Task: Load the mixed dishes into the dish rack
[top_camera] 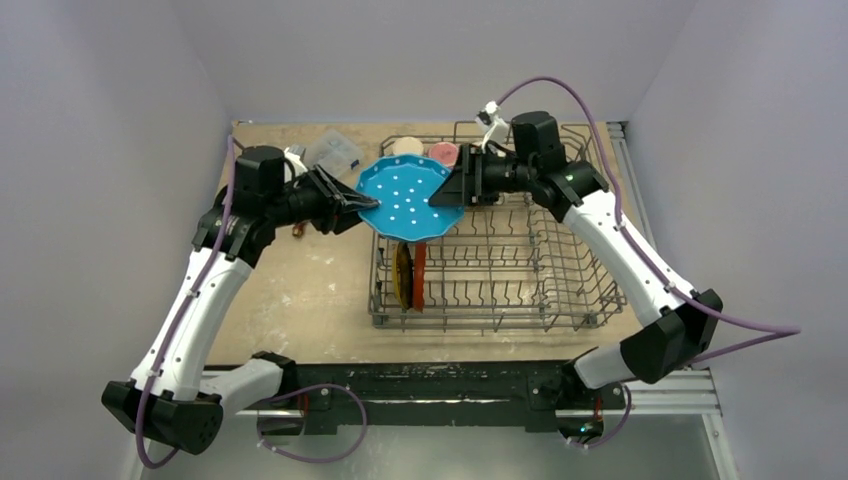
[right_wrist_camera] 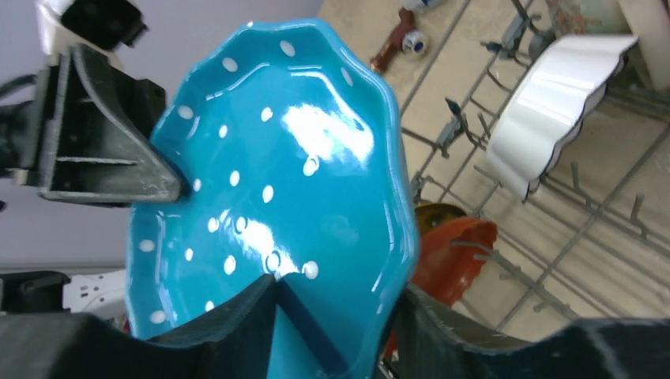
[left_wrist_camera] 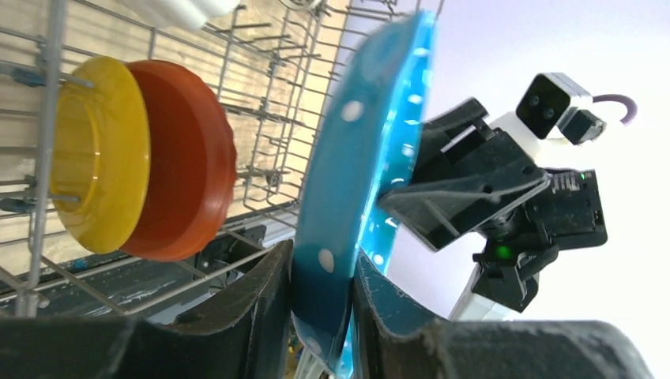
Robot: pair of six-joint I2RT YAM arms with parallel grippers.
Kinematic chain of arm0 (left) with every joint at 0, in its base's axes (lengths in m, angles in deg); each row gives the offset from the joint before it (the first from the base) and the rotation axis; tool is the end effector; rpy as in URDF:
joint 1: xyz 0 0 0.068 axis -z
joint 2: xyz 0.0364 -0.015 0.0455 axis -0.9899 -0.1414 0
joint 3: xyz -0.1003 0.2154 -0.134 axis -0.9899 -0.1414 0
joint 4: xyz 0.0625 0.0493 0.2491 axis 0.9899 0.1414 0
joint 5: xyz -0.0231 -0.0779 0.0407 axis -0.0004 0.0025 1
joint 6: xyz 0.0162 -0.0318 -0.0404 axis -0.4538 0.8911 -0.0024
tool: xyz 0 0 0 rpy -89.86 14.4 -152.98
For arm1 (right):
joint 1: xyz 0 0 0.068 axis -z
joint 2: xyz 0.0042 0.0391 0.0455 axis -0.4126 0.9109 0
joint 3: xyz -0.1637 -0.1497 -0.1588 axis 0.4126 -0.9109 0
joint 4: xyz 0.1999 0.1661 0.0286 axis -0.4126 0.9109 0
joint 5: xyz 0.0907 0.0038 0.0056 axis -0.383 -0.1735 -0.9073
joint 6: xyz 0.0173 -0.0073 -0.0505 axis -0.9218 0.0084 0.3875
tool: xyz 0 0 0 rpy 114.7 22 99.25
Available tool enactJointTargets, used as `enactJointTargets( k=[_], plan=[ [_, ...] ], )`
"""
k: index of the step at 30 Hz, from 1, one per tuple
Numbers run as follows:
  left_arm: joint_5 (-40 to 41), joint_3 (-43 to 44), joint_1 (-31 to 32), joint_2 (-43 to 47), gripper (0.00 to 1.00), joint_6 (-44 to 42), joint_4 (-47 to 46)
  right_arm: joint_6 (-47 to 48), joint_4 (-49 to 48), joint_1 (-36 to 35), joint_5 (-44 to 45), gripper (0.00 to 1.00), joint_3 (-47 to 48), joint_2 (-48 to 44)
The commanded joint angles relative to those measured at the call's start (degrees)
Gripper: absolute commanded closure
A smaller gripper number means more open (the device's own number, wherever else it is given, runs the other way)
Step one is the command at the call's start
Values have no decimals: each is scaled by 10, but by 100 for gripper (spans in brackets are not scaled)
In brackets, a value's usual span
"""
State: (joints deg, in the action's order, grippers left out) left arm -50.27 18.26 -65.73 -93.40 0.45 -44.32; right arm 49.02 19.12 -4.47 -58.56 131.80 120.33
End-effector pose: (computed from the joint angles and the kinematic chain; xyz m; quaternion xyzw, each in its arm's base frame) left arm 0.2062 -0.0789 0.3978 -0.3013 0.7918 -0.5063 0.1611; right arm 0.2669 0.1706 0.3983 -0.1594 0.8323 0.4525 0.2777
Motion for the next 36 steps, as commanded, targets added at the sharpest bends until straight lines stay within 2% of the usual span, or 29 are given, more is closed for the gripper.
enactJointTargets(
  k=[1,2,5,7,11,12,17,18,20,24,25,26,29,32,33,36],
  plan=[
    [-43,-1,2,4,100,52,-128,-118,-205,-9,-129,64,-52,-29],
    [-44,-2,3,5,100,51,-129,-159,-256,-9,-137,69,-71,-38],
    [-48,-10,3,9,100,53,-134,-212,-309,-9,-135,100,-80,-47],
    [-54,-22,2,12,99,66,-148,-223,-304,-9,-140,100,-70,-41],
    [-69,-55,7,16,60,102,-240,-287,-358,-12,-170,100,-81,-29],
    [-68,-56,8,15,54,103,-245,-303,-378,-12,-174,100,-86,-28],
    [-67,-41,10,10,43,90,-260,-345,-415,-18,-189,100,-76,-22],
    [-67,-39,10,10,46,90,-267,-351,-423,-19,-191,100,-77,-21],
    [-63,-37,10,13,66,89,-273,-340,-412,-18,-185,100,-72,-21],
    [-52,-35,10,19,98,88,-266,-260,-303,-18,-170,100,-50,-14],
    [-48,-35,10,22,100,88,-259,-245,-282,-18,-166,100,-47,-14],
    [-42,-35,10,26,100,89,-251,-223,-254,-17,-153,96,-41,-14],
    [-24,-23,10,32,100,97,-192,-127,-143,-17,-90,74,-5,-11],
    [-10,5,10,28,100,93,-104,-93,-100,-17,-58,40,10,-14],
    [-6,12,10,27,100,92,-88,-86,-96,-17,-52,32,10,-17],
    [2,20,10,29,100,100,-55,-72,-87,-17,-31,21,12,-24]
  ],
)
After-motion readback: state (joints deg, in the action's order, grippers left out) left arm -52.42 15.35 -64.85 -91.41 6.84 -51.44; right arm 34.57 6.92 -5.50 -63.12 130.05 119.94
